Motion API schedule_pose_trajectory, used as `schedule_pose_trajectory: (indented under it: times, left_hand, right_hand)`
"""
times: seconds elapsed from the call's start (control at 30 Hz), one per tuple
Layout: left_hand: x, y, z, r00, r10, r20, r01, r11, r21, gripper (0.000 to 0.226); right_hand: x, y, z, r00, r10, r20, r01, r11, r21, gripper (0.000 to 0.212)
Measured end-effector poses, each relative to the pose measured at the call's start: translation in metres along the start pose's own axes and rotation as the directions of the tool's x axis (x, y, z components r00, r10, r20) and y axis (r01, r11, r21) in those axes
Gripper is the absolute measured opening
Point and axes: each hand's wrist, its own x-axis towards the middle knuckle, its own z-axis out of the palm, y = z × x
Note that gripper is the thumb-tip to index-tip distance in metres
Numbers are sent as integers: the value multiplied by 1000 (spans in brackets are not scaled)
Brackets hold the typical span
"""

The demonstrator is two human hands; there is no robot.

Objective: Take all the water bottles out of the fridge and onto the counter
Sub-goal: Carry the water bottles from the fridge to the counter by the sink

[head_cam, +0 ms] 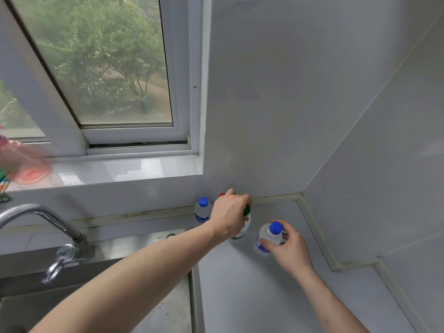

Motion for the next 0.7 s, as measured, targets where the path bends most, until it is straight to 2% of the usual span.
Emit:
schedule_pose_trajectory:
  times: [0.4, 0.7]
  left_hand:
    - [51, -16, 9, 986, -168, -11, 167, 984, -63, 27]
    - [68, -16, 12, 983, -185, 13, 185, 981, -65, 21]
  right_hand:
    - [77, -2, 16, 998, 59, -4, -59, 998, -28, 54]
    - [123, 1, 48, 997, 84, 3, -83, 996, -33, 48]
